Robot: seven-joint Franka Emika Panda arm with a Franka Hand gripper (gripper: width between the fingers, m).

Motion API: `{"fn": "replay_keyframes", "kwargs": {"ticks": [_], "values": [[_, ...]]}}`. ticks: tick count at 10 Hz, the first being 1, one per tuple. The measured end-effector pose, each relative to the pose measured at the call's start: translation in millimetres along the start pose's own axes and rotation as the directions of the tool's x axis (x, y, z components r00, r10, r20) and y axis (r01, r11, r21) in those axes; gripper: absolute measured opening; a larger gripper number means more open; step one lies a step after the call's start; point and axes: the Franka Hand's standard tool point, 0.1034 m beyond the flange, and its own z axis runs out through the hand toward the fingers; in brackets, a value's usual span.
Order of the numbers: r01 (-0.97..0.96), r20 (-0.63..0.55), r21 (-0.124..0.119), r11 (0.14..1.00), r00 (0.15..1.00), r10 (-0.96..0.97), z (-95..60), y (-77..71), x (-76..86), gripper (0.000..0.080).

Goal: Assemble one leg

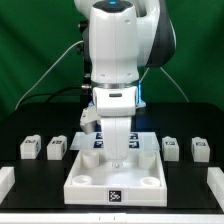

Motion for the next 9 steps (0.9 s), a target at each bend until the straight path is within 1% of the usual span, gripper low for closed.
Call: {"fn": "replay_keyframes", "kwargs": {"ticks": [1,2,3,5,9], "values": [[0.0,0.0,0.001,1.0,1.0,0.0,0.2,-0.2,-0.1,0.0389],[0.0,0.0,0.001,1.0,1.0,0.0,0.4,-0.3,-0.1,0.0205],[-0.001,0.0,0.001,1.0,1.0,0.001,0.5,-0.4,-0.2,0.0072],[-0.002,0.0,-0.004,1.0,1.0,0.002,-0.1,0.8,-0.7,0.0058],[-0.003,0.0,-0.004,1.0,1.0,0.003,-0.1,0.9,-0.8,0.0058]]}}
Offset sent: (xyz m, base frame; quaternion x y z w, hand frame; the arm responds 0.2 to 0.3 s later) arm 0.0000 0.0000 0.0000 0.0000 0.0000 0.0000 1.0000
